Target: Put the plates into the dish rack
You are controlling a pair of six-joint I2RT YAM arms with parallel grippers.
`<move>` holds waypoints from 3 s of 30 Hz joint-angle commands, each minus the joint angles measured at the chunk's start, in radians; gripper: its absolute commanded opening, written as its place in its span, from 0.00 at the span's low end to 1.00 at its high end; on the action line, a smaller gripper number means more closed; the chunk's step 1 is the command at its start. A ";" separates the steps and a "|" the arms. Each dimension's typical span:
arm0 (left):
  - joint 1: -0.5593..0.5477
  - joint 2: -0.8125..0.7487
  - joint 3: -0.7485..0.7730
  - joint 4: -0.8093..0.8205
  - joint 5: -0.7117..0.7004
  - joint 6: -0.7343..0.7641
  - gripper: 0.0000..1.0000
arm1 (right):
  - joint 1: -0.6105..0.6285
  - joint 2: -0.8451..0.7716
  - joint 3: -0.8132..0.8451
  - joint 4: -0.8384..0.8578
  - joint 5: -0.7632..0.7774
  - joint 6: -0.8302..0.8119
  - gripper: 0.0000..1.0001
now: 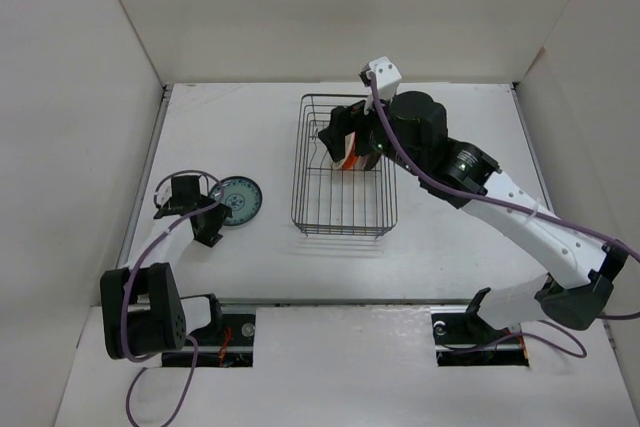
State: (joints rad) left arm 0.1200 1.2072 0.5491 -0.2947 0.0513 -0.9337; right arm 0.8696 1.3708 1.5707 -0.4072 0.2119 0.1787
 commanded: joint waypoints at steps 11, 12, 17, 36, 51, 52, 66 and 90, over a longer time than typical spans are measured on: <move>0.058 0.120 -0.044 0.137 0.004 0.010 0.22 | -0.003 -0.053 -0.038 0.079 -0.032 -0.005 0.95; 0.072 0.138 -0.044 0.137 0.015 0.010 0.14 | -0.003 -0.053 -0.038 0.079 -0.032 -0.005 0.95; 0.081 0.158 -0.044 0.147 0.033 0.019 0.00 | -0.003 -0.053 -0.047 0.079 -0.023 -0.005 0.95; 0.081 -0.382 0.184 0.219 0.272 0.346 0.00 | -0.132 0.082 -0.124 0.392 -0.541 -0.015 0.96; 0.072 -0.362 0.017 0.747 0.779 0.138 0.00 | -0.167 0.499 0.164 0.436 -0.772 0.067 0.95; 0.072 -0.362 0.017 0.761 0.788 0.124 0.00 | -0.167 0.522 0.173 0.452 -0.792 0.085 0.93; 0.072 -0.342 0.069 0.468 0.512 0.223 1.00 | -0.167 0.399 0.150 0.354 -0.378 0.146 0.00; 0.259 -0.095 0.101 0.229 0.378 0.254 1.00 | -0.158 0.620 0.453 -0.291 0.527 0.447 0.00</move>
State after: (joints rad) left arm 0.3634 1.1141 0.6071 -0.0753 0.3943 -0.7013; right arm 0.7063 2.0071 1.9518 -0.7158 0.7250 0.5777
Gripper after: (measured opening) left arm 0.997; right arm 0.185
